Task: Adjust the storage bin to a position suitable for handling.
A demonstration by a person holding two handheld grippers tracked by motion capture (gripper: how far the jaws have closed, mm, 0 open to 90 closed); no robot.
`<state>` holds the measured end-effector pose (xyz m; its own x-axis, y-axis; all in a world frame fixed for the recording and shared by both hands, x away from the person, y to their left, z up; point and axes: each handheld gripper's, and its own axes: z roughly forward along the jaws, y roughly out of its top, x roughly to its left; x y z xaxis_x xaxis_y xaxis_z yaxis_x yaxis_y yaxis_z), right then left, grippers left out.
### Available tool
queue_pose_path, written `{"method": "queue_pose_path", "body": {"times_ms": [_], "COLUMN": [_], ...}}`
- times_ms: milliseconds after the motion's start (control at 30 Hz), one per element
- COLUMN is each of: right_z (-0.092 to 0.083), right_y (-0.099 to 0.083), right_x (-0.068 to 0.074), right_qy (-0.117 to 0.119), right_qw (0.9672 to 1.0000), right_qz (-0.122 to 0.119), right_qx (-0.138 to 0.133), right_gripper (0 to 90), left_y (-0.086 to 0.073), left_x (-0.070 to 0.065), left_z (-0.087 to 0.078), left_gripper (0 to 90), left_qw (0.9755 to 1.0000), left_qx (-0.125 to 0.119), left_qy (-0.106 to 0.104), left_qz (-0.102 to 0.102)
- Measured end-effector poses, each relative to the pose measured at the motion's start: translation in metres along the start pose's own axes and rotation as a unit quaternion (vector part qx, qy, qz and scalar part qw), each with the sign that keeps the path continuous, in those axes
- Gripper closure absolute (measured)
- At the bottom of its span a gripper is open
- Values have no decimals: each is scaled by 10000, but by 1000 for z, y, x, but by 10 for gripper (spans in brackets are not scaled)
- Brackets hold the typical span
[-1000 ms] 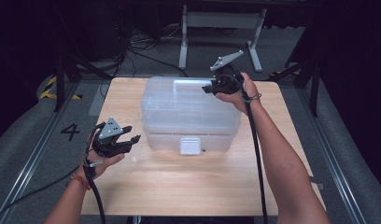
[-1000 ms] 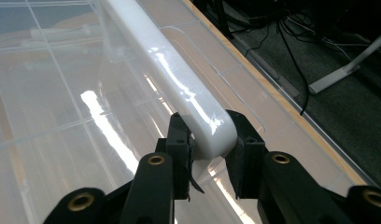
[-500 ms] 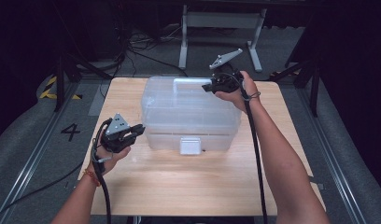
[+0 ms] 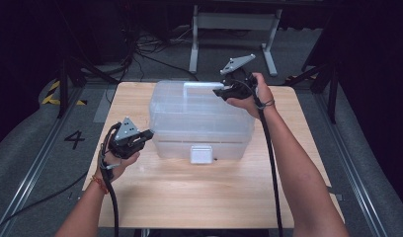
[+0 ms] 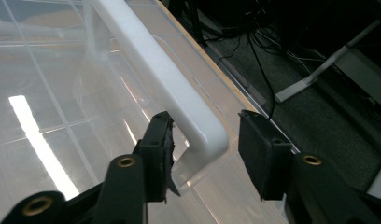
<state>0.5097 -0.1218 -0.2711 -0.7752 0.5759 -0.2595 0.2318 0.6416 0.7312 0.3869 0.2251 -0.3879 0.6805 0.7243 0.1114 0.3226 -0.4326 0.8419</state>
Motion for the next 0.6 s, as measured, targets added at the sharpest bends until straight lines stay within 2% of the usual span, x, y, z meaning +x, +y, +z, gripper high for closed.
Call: {"method": "queue_pose_path", "body": {"times_ms": [67, 200, 267, 367, 533, 600], "right_z": [-6, -29, -41, -56, -84, -99], "right_y": [-3, -14, -20, -30, -55, -67], "right_x": [-2, -9, -11, -12, -14, -16], "right_qy": [-95, -228, -237, -225, -347, -483], "right_qw": [9999, 9988, 9981, 9978, 9956, 9933], "right_qz": [44, 192, 214, 205, 300, 388], "right_qx": [-18, -376, -519, -592, -822, -971], "right_gripper": [489, 467, 467, 449, 404, 396], "left_y": [0, 2, 3, 5, 8, 9], "left_x": [1, 1, 1, 2, 3, 2], "left_z": [0, -1, -2, -4, -6, -6], "left_gripper": [865, 870, 872, 875, 885, 885], "left_qw": [10000, 10000, 10000, 9999, 9999, 9999], "left_qx": [-25, -7, -3, -39, -35, -32], "left_qy": [-6, 29, 29, 57, 86, 100], "left_qz": [-7, 60, 49, 79, 137, 127]}}
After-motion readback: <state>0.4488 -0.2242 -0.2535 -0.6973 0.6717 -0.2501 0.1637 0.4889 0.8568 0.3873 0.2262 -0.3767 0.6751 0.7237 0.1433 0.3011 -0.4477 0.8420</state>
